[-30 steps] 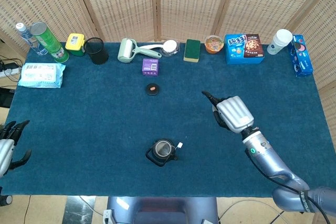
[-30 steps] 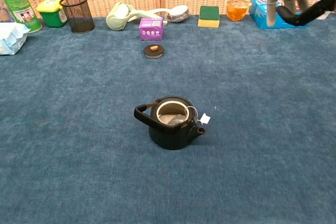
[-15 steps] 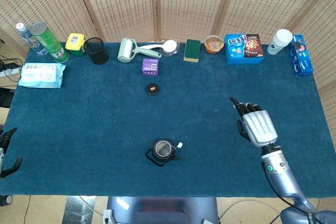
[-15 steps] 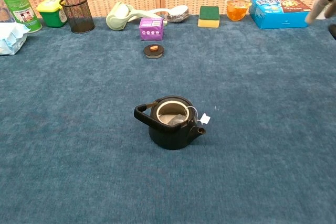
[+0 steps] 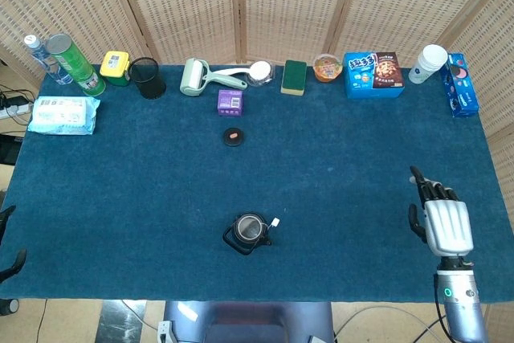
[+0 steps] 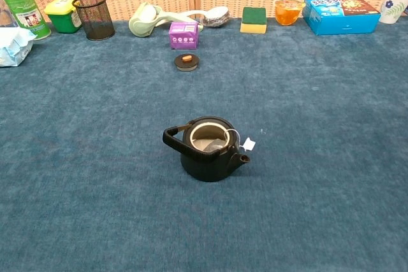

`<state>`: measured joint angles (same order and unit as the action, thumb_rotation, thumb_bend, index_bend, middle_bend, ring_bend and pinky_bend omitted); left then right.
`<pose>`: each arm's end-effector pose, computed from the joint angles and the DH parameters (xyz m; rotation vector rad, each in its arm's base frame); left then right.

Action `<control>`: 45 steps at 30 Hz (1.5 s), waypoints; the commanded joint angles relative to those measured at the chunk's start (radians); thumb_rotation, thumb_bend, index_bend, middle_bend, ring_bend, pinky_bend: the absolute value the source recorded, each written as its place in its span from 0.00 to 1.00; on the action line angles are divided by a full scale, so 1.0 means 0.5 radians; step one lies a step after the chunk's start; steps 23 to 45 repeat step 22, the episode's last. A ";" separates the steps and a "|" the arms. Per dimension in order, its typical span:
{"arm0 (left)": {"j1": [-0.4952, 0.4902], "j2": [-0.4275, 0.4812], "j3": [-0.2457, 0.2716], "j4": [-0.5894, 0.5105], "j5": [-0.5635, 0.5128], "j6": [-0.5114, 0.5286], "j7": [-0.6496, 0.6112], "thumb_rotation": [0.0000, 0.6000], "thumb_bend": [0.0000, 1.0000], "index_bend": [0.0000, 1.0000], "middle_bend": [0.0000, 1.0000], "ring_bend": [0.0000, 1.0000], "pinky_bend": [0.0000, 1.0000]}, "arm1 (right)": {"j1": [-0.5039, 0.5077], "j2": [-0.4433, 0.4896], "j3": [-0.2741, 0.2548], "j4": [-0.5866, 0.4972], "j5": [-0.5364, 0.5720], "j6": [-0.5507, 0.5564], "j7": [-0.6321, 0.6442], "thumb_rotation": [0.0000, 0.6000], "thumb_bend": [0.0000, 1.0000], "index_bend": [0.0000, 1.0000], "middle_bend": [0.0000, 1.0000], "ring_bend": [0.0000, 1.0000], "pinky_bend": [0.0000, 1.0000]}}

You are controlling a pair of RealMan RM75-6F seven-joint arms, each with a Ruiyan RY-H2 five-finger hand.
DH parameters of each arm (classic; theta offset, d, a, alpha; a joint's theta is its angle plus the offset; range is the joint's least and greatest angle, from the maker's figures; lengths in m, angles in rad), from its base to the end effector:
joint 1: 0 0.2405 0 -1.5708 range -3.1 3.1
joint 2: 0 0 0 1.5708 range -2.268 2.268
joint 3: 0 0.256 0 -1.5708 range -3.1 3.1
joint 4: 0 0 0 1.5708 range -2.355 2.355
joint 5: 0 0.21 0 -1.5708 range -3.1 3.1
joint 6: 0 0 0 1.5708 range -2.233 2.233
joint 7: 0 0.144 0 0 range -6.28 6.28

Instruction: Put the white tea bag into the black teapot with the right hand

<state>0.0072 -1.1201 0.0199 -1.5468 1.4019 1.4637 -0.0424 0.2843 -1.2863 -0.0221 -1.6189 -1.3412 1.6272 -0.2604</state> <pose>-0.3570 0.1341 0.1601 -1.2881 -1.0384 -0.7136 -0.2746 -0.2214 0.1208 1.3606 -0.7489 0.9166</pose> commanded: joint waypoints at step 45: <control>-0.010 -0.010 0.058 -0.047 0.309 0.094 0.085 1.00 0.45 0.03 0.14 0.00 0.12 | -0.365 -0.040 -0.032 0.129 -0.172 0.047 0.178 1.00 0.62 0.13 0.29 0.29 0.33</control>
